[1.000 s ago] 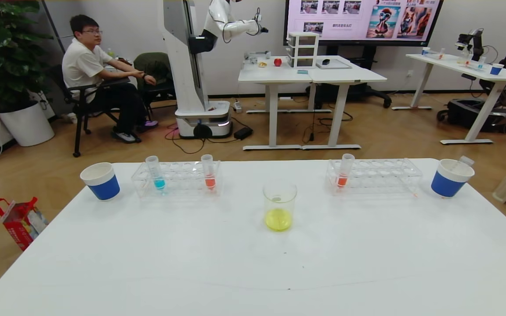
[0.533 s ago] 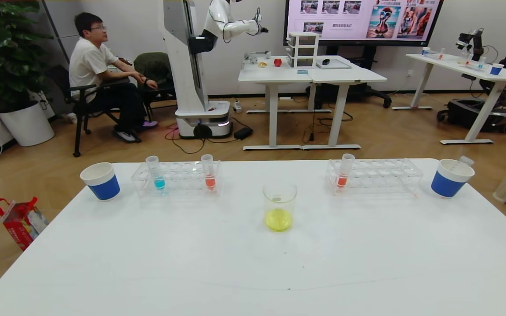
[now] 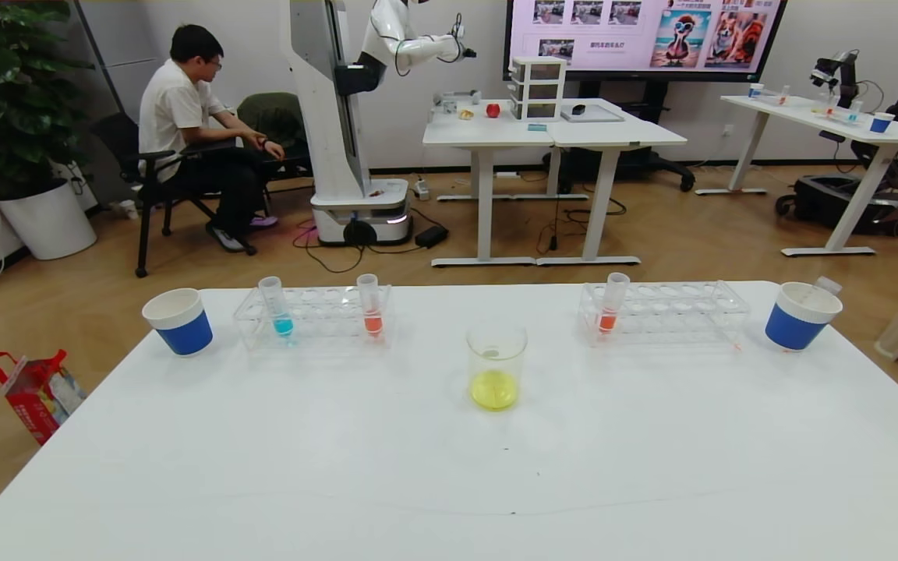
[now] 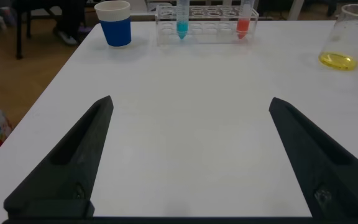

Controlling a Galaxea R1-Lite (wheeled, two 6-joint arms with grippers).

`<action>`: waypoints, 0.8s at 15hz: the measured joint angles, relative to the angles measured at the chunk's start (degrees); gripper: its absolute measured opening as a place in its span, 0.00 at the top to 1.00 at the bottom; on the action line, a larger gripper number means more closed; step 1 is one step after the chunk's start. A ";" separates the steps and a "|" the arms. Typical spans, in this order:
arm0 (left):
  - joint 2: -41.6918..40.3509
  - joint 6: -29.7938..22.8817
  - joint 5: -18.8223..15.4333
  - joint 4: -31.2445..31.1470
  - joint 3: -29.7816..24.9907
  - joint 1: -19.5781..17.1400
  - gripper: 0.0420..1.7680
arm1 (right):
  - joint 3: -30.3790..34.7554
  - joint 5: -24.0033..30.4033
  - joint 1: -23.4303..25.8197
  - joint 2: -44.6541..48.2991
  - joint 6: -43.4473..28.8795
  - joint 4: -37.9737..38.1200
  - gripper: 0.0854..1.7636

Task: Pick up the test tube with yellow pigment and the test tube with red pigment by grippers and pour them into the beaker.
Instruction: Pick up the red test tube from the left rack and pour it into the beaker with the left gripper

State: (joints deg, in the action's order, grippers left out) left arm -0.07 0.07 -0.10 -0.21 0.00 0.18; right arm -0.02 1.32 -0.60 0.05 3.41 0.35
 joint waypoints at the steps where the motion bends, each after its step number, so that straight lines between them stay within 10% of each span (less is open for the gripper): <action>1: 0.00 -0.10 0.00 0.00 0.00 0.00 0.01 | 0.02 -0.02 0.00 0.00 -0.02 0.00 0.02; 7: 3.16 -0.12 0.34 -0.80 5.49 0.02 0.01 | 0.02 -0.02 0.00 0.00 -0.02 -0.02 0.02; 12: 23.50 -0.40 0.32 6.53 19.50 0.87 0.01 | 0.02 -0.02 0.00 0.00 -0.02 -0.02 0.02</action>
State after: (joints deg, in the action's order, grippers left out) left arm 23.43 -0.33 0.22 6.33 19.50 1.05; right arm 0.00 1.29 -0.60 0.05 3.39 0.33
